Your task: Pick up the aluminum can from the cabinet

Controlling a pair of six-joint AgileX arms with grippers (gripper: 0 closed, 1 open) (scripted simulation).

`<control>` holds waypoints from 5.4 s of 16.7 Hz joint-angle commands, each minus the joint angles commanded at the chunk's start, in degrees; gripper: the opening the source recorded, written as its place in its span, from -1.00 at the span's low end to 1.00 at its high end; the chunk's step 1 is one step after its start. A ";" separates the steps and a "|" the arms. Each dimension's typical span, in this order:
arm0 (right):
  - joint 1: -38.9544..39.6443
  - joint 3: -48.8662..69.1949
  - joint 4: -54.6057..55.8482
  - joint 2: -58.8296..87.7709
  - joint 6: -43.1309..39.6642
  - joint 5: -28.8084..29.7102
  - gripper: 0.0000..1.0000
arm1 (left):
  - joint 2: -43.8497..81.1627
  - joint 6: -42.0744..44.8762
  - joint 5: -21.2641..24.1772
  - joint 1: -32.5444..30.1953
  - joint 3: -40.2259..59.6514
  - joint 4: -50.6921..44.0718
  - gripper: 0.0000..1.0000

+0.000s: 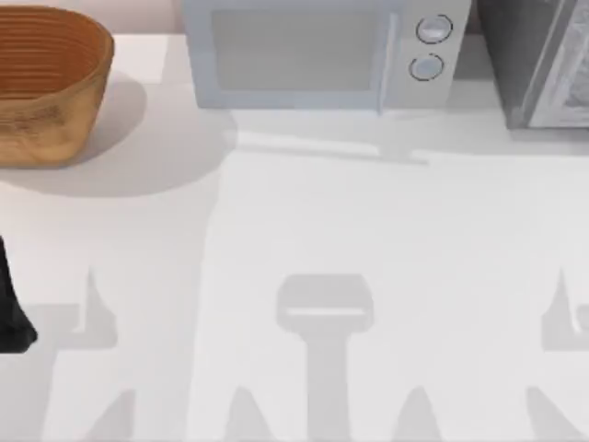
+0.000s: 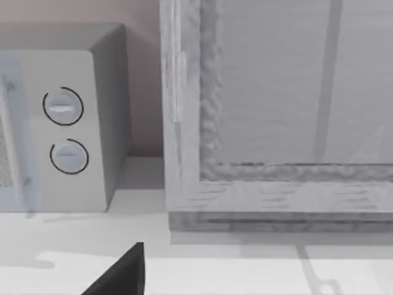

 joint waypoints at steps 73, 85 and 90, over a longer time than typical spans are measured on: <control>17.24 113.95 -14.77 98.91 0.82 18.92 -0.96 | 0.00 0.00 0.00 0.00 0.00 0.00 1.00; 19.55 113.33 -17.07 96.58 0.85 21.13 -1.00 | 0.00 0.00 0.00 0.00 0.00 0.00 1.00; 27.37 111.24 -26.75 83.40 0.82 28.72 -1.00 | 0.00 0.00 0.00 0.00 0.00 0.00 1.00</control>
